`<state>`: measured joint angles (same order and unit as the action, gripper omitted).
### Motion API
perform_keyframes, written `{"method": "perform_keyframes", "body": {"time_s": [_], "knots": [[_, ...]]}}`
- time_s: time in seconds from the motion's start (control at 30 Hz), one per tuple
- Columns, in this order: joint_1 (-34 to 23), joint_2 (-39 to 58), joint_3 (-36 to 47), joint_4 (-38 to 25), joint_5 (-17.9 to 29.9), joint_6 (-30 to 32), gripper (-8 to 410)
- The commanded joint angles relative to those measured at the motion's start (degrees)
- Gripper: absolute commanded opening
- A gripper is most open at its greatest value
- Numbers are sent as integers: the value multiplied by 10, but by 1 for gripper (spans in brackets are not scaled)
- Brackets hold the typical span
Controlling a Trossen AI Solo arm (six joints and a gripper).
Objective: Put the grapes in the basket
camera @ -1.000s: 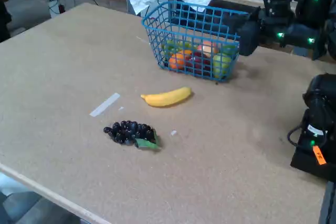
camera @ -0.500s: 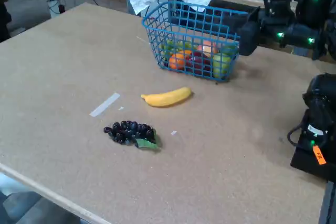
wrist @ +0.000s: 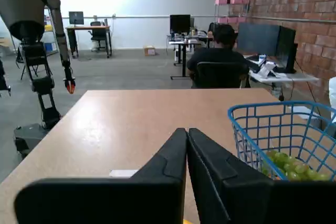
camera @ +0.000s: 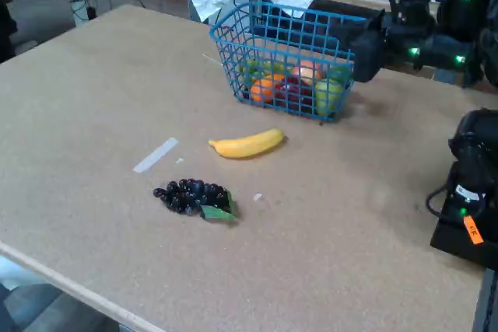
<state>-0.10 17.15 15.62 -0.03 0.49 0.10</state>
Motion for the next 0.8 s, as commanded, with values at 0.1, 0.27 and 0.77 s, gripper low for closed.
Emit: {"method": "perform_keyframes", "body": {"time_s": [0.1,0.27,0.77], "knots": [[0,101,63,2,-2,-10,62],[1,202,135,-3,-31,-17,126],[34,541,366,-138,-107,-56,208]]}}
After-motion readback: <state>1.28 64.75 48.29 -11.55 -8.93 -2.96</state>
